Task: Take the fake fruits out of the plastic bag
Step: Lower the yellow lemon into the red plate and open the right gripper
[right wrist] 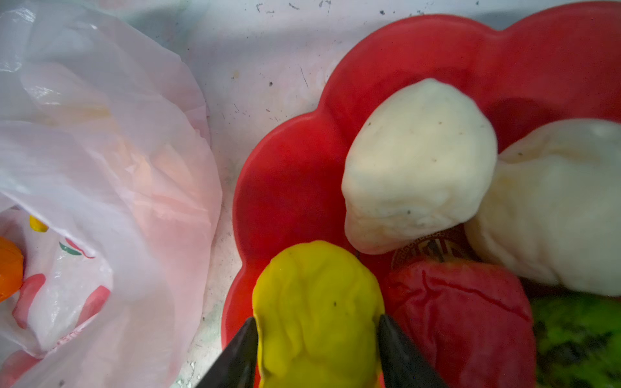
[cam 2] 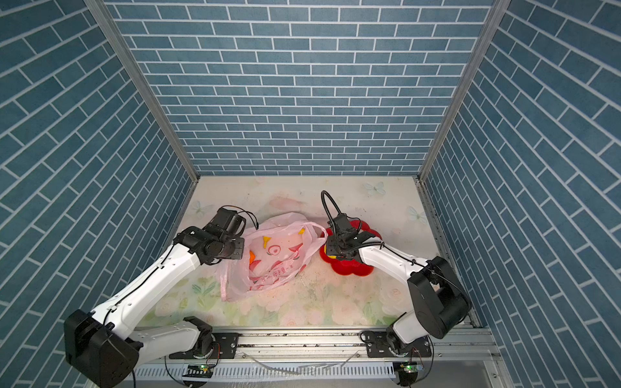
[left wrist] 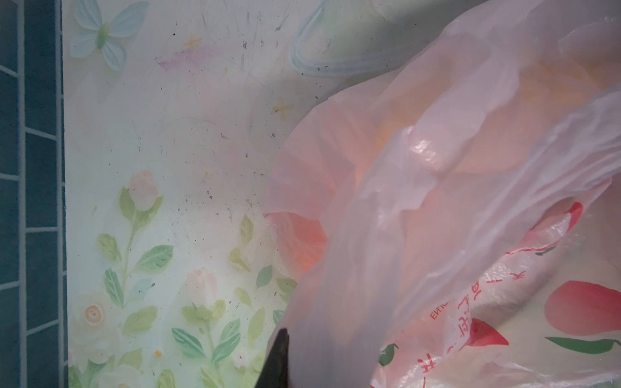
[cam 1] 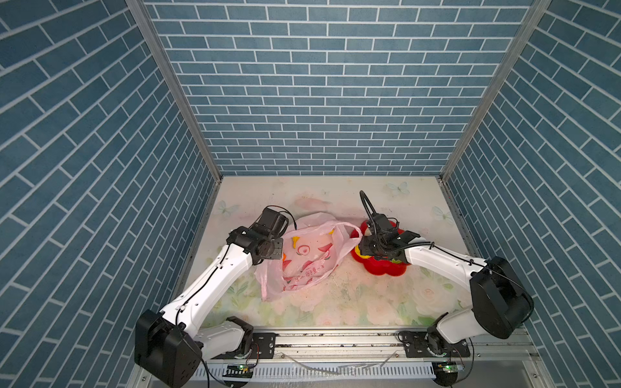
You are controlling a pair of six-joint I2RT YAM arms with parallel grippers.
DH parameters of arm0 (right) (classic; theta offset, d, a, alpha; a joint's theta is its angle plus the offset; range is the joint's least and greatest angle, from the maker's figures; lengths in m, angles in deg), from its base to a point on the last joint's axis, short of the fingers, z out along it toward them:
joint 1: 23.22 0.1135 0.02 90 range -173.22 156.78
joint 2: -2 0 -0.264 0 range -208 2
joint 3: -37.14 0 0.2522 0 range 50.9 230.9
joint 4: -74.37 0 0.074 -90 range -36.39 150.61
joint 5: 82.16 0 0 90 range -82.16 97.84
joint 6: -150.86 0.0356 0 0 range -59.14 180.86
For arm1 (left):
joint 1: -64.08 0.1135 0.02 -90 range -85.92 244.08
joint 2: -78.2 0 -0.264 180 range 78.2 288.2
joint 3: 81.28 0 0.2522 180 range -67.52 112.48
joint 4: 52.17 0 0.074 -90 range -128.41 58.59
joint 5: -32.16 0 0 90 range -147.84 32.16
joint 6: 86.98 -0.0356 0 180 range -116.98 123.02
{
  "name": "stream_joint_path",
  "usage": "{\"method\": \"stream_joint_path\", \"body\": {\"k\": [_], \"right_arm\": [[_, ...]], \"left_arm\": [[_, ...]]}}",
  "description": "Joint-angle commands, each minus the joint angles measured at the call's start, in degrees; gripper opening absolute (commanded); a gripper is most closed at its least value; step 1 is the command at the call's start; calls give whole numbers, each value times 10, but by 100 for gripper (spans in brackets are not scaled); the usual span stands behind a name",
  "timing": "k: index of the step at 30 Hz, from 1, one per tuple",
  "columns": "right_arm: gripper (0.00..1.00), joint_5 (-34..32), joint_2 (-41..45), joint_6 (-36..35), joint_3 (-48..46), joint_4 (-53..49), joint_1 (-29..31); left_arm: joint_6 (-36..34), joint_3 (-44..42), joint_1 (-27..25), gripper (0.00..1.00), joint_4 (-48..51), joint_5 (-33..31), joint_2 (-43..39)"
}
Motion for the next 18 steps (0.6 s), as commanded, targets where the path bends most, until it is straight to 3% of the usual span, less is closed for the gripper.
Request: {"method": "stream_joint_path", "body": {"k": [1,9,18], "right_arm": [[60,-8,5,10,-12,-1,4],[62,-14,39,10,-17,-7,5],[63,-64,161,12,-41,-64,6]], "left_arm": [[1,-1,4,19,5,1,-1],[-3,6,5,19,5,1,4],[-17,20,10,19,4,5,11]]}}
